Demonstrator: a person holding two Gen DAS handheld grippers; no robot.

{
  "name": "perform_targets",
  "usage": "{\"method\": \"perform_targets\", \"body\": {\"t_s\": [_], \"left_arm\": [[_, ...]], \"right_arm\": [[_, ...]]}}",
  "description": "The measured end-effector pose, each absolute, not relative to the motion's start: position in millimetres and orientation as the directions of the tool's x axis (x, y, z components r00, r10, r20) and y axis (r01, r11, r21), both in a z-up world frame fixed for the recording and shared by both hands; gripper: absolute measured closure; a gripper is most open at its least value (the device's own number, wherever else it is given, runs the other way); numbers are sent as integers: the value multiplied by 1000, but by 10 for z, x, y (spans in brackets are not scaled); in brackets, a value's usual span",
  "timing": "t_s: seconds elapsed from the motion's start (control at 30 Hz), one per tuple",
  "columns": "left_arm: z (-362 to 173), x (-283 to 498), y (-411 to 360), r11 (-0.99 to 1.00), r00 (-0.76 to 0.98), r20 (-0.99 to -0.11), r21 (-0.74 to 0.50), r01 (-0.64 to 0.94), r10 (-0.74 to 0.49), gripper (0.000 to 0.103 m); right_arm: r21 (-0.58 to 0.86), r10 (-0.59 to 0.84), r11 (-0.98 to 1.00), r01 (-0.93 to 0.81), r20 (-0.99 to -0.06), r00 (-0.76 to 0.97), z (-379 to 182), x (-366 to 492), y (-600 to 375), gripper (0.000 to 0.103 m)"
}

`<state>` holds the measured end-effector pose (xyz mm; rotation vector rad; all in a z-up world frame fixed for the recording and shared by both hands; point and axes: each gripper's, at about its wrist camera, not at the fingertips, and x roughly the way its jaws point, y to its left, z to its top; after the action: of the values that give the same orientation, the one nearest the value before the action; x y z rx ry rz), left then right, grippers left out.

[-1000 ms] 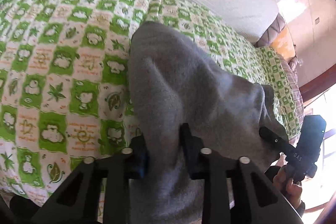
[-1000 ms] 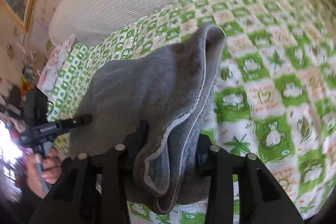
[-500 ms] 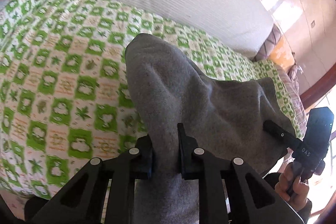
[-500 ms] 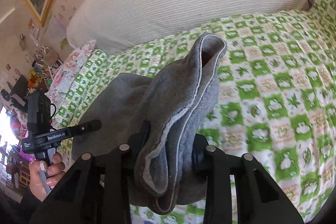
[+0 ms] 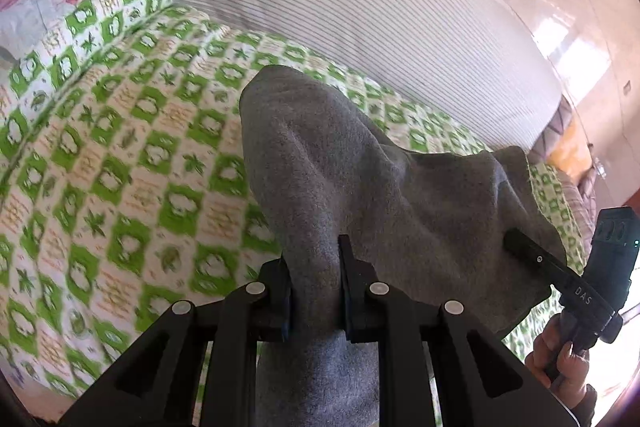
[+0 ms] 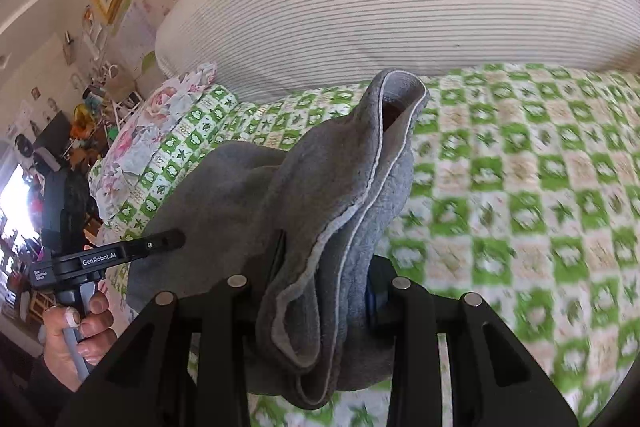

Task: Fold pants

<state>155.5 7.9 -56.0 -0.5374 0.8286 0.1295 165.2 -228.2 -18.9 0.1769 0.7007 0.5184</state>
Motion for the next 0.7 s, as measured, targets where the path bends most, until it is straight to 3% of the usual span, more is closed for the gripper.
{"method": "perform_targets", "body": {"t_s": [0.5, 0.7], "left_arm": [[-599, 2054, 366, 859, 677, -735, -372, -353, -41, 86], [-933, 2192, 431, 840, 629, -775, -380, -387, -61, 86]], "right_arm": [[317, 509, 860, -399, -577, 638, -213, 2455, -2072, 68], [352, 495, 869, -348, -630, 599, -485, 2684, -2145, 67]]}}
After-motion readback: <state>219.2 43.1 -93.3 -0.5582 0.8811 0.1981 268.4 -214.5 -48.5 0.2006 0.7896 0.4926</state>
